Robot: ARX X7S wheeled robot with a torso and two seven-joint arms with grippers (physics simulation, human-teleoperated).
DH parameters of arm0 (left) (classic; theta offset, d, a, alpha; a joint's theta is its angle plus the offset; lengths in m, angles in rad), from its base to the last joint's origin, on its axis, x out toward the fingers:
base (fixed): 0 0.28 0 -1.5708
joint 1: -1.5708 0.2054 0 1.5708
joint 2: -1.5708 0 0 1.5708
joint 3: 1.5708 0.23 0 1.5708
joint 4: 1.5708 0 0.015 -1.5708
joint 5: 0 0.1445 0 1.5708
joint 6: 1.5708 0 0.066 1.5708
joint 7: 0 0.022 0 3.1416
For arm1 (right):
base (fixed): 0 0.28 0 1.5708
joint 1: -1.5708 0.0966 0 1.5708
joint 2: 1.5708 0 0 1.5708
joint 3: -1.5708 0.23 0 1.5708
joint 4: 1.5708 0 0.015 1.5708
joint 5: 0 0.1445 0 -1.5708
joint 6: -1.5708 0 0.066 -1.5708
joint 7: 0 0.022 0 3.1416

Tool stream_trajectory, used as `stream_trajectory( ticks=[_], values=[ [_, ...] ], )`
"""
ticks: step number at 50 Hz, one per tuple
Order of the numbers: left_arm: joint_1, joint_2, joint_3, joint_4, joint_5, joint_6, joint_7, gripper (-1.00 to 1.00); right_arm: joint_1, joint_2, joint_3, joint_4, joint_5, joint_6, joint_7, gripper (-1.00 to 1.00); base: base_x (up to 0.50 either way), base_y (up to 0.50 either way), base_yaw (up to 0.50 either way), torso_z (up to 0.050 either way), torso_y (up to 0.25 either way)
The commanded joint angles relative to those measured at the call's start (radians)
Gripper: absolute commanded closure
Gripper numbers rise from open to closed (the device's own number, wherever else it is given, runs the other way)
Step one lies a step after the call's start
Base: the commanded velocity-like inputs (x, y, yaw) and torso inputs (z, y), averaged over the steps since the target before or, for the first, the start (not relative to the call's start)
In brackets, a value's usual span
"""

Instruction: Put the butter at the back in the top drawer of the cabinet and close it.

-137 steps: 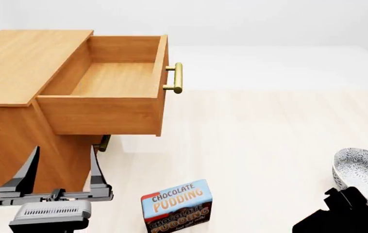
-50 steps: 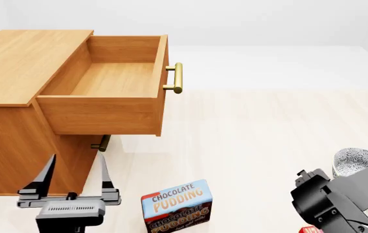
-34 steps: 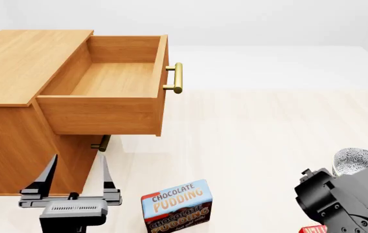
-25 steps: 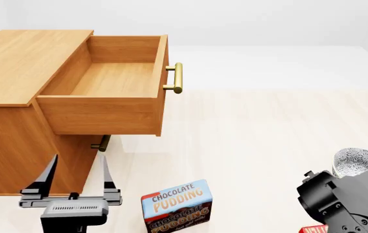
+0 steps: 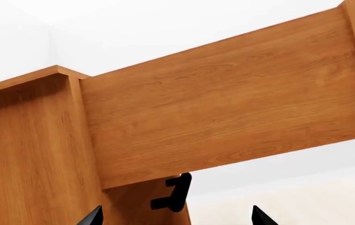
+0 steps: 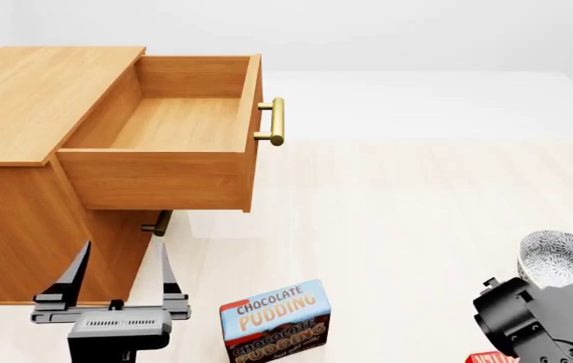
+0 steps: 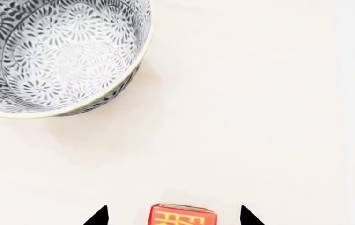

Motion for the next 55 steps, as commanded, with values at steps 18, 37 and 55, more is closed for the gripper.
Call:
stream_trajectory(
  ticks=[18,37,55],
  values=[
    [0.010,-0.001,-0.022,0.004,0.001,-0.017,0.009,-1.00,-0.079,-0.010,0.050,-0.021,0.058,0.005,0.008,-1.00,0.00,0.00,0.00,0.000,0.000],
    [0.017,0.000,-0.035,0.006,0.004,-0.024,0.016,-1.00,-0.090,-0.008,0.025,0.032,0.066,-0.023,-0.015,-1.00,0.00,0.00,0.00,0.000,0.000],
    [0.025,-0.001,-0.048,0.010,0.009,-0.027,0.020,-1.00,-0.101,0.005,0.005,0.096,0.074,-0.059,-0.048,-1.00,0.00,0.00,0.00,0.000,0.000]
  ],
)
